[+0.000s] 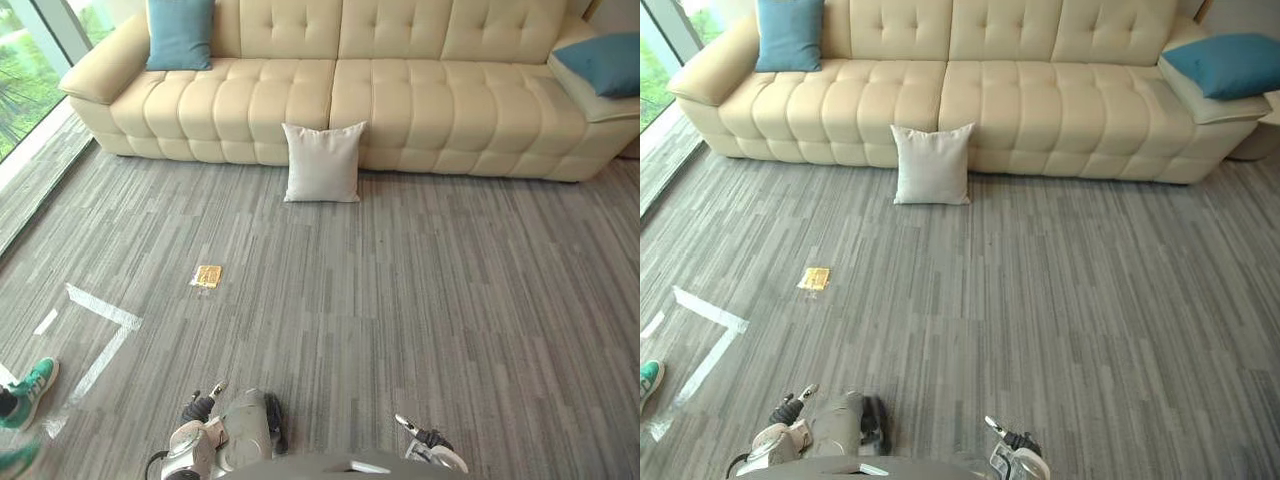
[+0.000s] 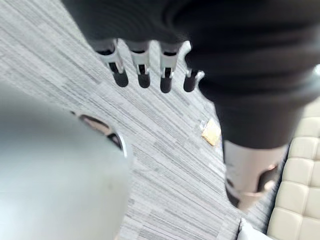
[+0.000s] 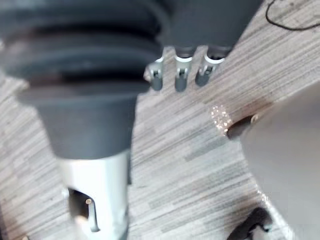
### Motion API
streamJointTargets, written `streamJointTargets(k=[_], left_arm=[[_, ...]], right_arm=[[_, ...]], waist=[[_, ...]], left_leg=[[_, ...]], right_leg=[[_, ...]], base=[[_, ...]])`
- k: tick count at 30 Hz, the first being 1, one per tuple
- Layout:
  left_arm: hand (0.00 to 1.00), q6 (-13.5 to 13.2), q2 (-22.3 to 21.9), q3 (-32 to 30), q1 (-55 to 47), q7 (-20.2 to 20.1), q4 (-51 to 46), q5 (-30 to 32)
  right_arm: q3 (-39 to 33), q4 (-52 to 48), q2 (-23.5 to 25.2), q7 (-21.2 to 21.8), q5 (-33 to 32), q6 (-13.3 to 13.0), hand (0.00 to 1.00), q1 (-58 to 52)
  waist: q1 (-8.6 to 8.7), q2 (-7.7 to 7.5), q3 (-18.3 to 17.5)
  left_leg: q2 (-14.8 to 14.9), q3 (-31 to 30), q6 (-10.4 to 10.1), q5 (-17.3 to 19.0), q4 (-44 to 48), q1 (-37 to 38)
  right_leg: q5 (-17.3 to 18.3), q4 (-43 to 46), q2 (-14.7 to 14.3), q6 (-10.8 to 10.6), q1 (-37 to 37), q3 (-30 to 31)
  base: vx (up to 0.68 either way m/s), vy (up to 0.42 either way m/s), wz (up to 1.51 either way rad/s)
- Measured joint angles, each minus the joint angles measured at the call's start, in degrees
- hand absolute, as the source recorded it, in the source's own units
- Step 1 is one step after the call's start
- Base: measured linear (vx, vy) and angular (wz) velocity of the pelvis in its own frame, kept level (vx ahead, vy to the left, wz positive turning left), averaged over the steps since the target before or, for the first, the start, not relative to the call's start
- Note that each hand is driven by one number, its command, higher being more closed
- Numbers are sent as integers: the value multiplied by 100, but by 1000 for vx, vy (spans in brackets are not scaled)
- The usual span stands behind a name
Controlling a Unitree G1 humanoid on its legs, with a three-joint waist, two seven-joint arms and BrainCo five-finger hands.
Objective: Pick up cushions and gather them together orderly.
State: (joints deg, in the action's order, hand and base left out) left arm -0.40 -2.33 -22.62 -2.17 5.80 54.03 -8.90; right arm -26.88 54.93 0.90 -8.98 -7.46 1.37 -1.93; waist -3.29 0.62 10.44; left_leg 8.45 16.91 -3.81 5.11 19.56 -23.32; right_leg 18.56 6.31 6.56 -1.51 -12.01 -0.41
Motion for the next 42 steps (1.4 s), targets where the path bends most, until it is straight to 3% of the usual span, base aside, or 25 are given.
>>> streamJointTargets(k=[2, 3, 4, 6, 7, 9, 11, 13, 17, 18, 19, 21, 22, 23, 24, 26, 28, 29, 32, 33, 35, 38, 40, 41, 42], left_arm=[[0, -36, 16, -101, -5, -5, -65, -121], [0, -82, 116, -118, 35, 10, -41, -161], [0, -84, 157, -123, 43, 3, 3, -165], [0, -80, 331, -199, 6, 21, 153, -218], [0, -76, 437, -182, -29, 36, 304, -221], [0, -31, 590, 21, -147, 56, 458, -217], [0, 32, 589, 76, -209, 58, 472, -218], [0, 37, 535, 224, -190, 53, 507, -218], [0, 38, 337, 324, -63, 6, 515, -209], [0, 43, 297, 371, 21, 6, 546, -210], [0, 42, 193, 381, 85, 3, 573, -206], [0, 38, 103, 472, 124, -5, 572, -183], [0, 36, 81, 472, 135, -14, 572, -145], [0, 36, -46, 406, 186, -14, 603, -65], [0, 31, -236, 280, 302, -33, 713, 55], [0, 37, -288, 304, 315, -50, 754, 180], [0, 38, -292, 286, 312, -86, 714, 238], [0, 38, -272, 212, 311, -120, 586, 233], [0, 37, -273, -13, 305, -119, 369, 214], [0, 25, -244, 10, 264, -124, 257, 167], [0, 28, -245, 27, 255, -119, 176, 103], [0, 22, -191, 29, 253, -114, 51, 21], [0, 2, -181, 26, 214, -97, 58, 28], [0, -9, -147, 26, 154, -92, 64, 34], [0, -7, -22, 21, 71, -74, 84, 40]], right_arm=[[118, 22, 16, 2, -1, -7, 0, 82], [67, 195, 92, 18, 0, -19, 0, 211], [46, 247, 134, 25, 1, -24, 0, 272], [-284, 375, 269, 37, 12, -36, 0, 228], [-389, 512, 249, 41, 16, -42, 0, 224], [-338, 478, 251, 96, 23, -55, 0, 217], [-164, 441, 191, 115, 36, -127, 0, 188], [71, 132, 94, 131, 63, -158, 0, 45], [163, -336, 121, 151, 5, -244, 0, -128], [72, -448, 125, 159, -16, -247, 0, -114], [76, -450, 68, 160, -14, -260, 0, -108], [80, -446, 39, 153, -14, -244, 0, -178], [78, -442, 21, 152, -20, -237, 0, -213], [76, -442, -86, 153, -22, -222, 0, -265], [51, -466, -170, 151, -11, -253, 0, -167], [-52, -473, -195, 160, -11, -236, 0, -124], [-48, -501, -206, 157, -13, -237, 0, -126], [-31, -521, -162, 145, -21, -237, 0, -121], [-11, -449, -45, 146, -120, -232, 0, -126], [38, -420, -48, 135, -135, -228, 0, -151], [140, -414, -90, 130, -152, -229, 0, -150], [199, -404, -70, 126, -235, -198, 0, -163], [199, -403, -59, 121, -228, -161, 0, -251], [229, -380, -53, 120, -224, -154, 0, -282], [381, -306, 20, 113, -212, -133, 0, -264]], waist=[[-89, -98, -57], [-84, -214, -118], [-7, -239, -129], [45, -511, -257], [-6, -624, -286], [46, -657, -267], [68, -557, -176], [119, -413, -107], [300, -347, -117], [384, -294, -97], [446, -173, -47], [526, -157, -32], [513, -151, -24], [553, -22, 24], [512, 200, 98], [555, 323, 115], [581, 431, 107], [594, 446, 133], [375, 430, 230], [325, 362, 245], [319, 387, 231], [215, 263, 274], [95, 219, 266], [64, 173, 241], [79, 39, 125]], left_leg=[[-10, 32, 123, -749, 61, -115], [-106, 78, 371, -247, 556, -325], [-143, 37, 477, -61, 736, -410], [-431, 79, 702, 540, 1224, -367], [-531, 225, 754, 879, 1369, -99], [-662, 329, 811, 1199, 1309, 517], [-754, 337, 793, 1421, 1036, 1323], [-822, 360, 765, 1544, 267, 2473], [-818, 289, 502, 1567, -721, 3555], [-744, 194, 447, 1634, -972, 3901], [-628, 108, 445, 1645, -1194, 4201], [-565, -261, 443, 1642, -1275, 4474], [-554, -374, 443, 1643, -1273, 4567], [-412, -625, 452, 1588, -1234, 4786], [-308, -769, 402, 1225, -1053, 4800], [-182, -1124, 284, 674, -418, 4760], [33, -1501, -92, -162, 1104, 4129], [246, -1709, -663, -808, 2927, 3215], [706, -1123, -444, -420, 4597, 2385], [758, -814, -144, 41, 4744, 1876], [777, -568, -42, 391, 4482, 1380], [666, 198, 134, 823, 2365, 800], [291, -81, 45, 321, 321, 844], [212, -166, 3, -176, 225, 889], [26, -74, 132, -140, 285, 946]], right_leg=[[225, -149, 256, 71, -120, 278], [48, -63, 370, 346, -53, 487], [-120, 113, 373, 184, 43, 596], [-385, 983, 648, -320, 242, 775], [-575, 1873, 738, -756, 460, 1006], [-1304, 3730, 666, -1545, 1052, 1346], [-1414, 5311, 583, -1522, 1632, 1144], [-1087, 6295, 564, -929, 2424, 379], [-608, 5221, 481, -541, 3700, -795], [-698, 4187, 339, -409, 3986, -1134], [-954, 3054, 153, -148, 4006, -1319], [-1575, 1438, -62, -165, 3947, -1212], [-2010, 1238, -107, -119, 3941, -1104], [-2648, 1393, -237, 185, 3785, -931], [-2039, 2173, -240, 290, 3894, -939], [-1357, 2772, -186, 348, 3780, -1061], [-948, 2752, -296, 430, 3367, -1242], [-745, 2447, -418, 462, 2815, -1329], [-602, 1935, -651, 498, 1841, -1313], [-473, 1578, -654, 489, 1283, -1308], [-452, 1253, -642, 424, 932, -1302], [-508, 728, -367, 94, 245, -1210], [-316, 568, -97, -187, -100, -968], [-199, 546, -40, -278, -179, -830], [-185, 536, 143, -226, -206, -563]], base=[[501, 422, -70], [560, 388, -55], [592, 363, -15], [694, 402, 19], [659, 326, 0], [606, 239, -21], [535, 163, -27], [499, 107, -22], [493, 34, 8], [755, -123, 45], [648, -118, 63], [644, -185, 81], [756, -254, 81], [738, -259, 48], [871, -317, 42], [758, -291, 20], [665, -207, 25], [589, -131, 25], [539, -98, -9], [420, 3, 0], [456, 63, -2], [407, 128, -19], [639, 329, -50], [567, 364, -68], [469, 332, -45]])
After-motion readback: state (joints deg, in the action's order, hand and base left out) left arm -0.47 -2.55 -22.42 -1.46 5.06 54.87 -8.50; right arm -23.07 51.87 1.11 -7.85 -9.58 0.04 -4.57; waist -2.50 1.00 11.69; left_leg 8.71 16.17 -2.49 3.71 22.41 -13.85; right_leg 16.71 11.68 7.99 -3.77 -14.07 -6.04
